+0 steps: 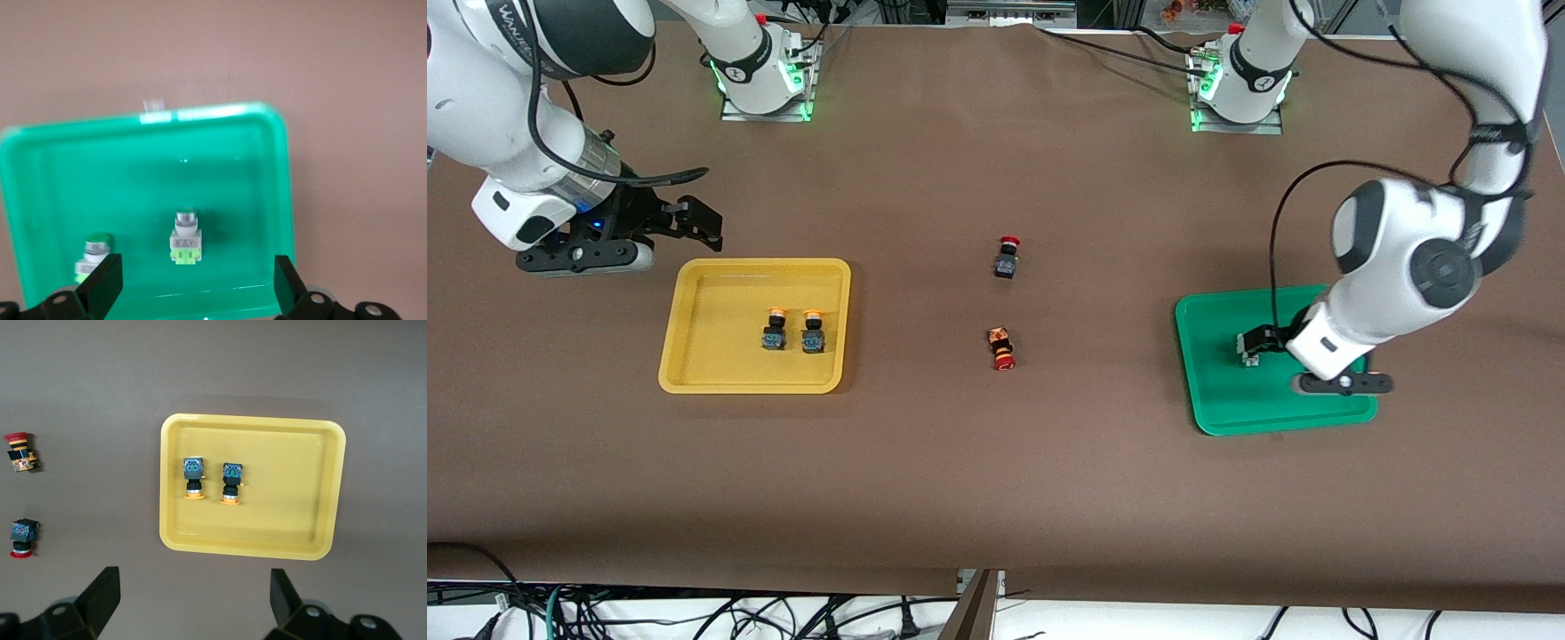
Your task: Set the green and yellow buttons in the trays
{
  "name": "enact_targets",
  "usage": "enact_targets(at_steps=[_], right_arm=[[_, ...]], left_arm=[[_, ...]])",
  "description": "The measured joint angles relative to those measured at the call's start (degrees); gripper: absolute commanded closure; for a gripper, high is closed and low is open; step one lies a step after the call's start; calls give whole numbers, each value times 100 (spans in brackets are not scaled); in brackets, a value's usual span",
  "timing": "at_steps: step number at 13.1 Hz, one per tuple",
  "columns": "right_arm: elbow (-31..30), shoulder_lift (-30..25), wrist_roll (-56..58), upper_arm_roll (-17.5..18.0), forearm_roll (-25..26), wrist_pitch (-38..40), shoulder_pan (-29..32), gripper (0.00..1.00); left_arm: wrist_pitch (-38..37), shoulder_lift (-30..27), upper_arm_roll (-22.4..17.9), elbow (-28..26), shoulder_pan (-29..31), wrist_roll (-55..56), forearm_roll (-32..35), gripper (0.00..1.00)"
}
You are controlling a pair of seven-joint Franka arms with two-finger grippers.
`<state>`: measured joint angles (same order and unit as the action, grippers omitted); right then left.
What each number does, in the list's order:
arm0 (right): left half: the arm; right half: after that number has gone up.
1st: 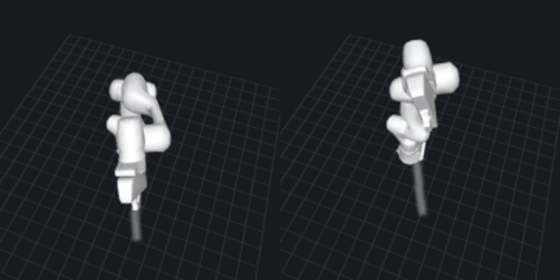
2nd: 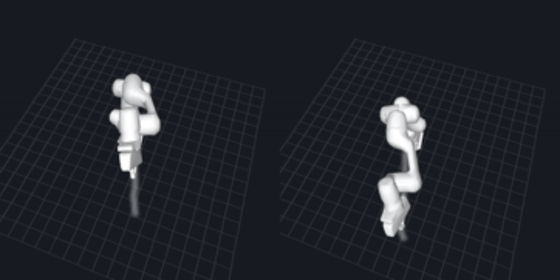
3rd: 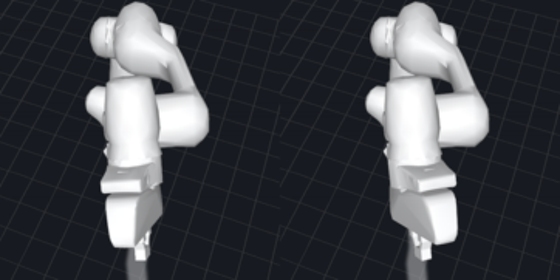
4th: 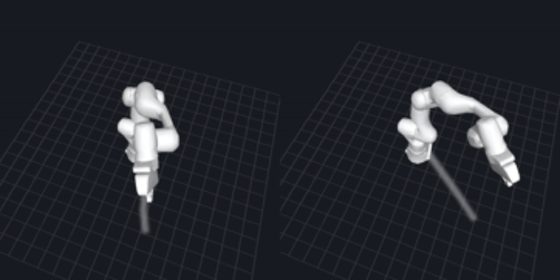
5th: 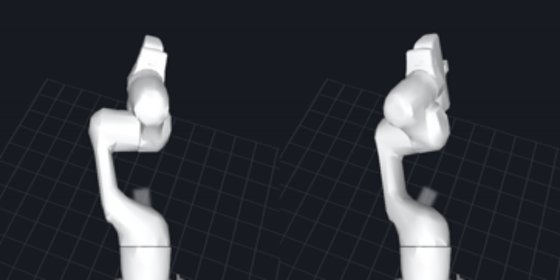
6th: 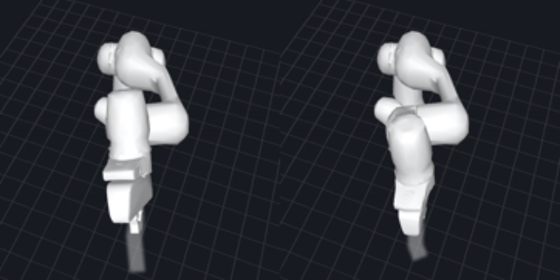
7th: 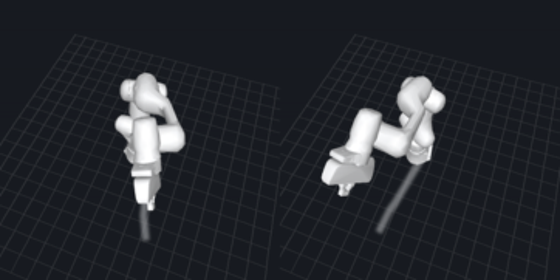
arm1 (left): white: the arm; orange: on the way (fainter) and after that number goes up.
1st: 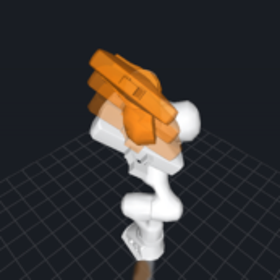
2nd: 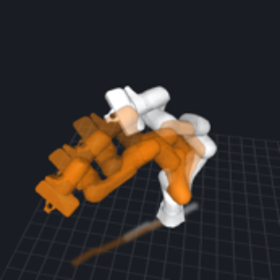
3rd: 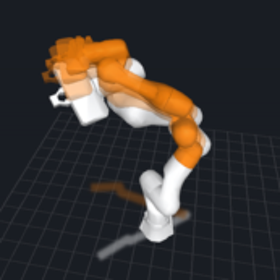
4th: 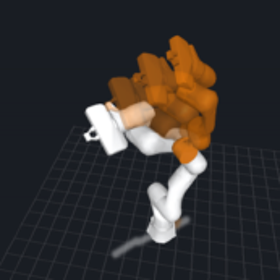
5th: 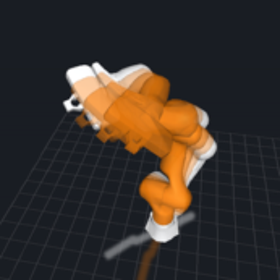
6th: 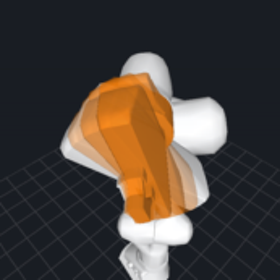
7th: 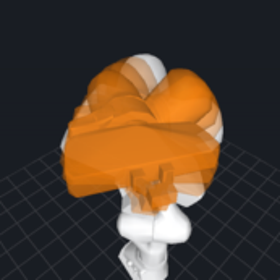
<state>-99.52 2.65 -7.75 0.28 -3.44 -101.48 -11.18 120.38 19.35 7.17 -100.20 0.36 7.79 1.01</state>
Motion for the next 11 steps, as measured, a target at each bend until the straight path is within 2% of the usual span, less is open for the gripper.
enact_targets(at_steps=[3, 7, 11], right_arm=[[5, 97, -8, 0, 0, -1, 5, 1], [33, 193, -13, 1, 0, -55, 9, 1], [40, 245, -13, 0, 0, -91, 11, 1]], left_arm=[[-621, -724, -10, 338, 2, 7, -16, 0], [-2232, -1659, -267, 345, 66, 18, -329, 0], [-2497, -1771, -471, 336, 89, 13, -330, 0]])
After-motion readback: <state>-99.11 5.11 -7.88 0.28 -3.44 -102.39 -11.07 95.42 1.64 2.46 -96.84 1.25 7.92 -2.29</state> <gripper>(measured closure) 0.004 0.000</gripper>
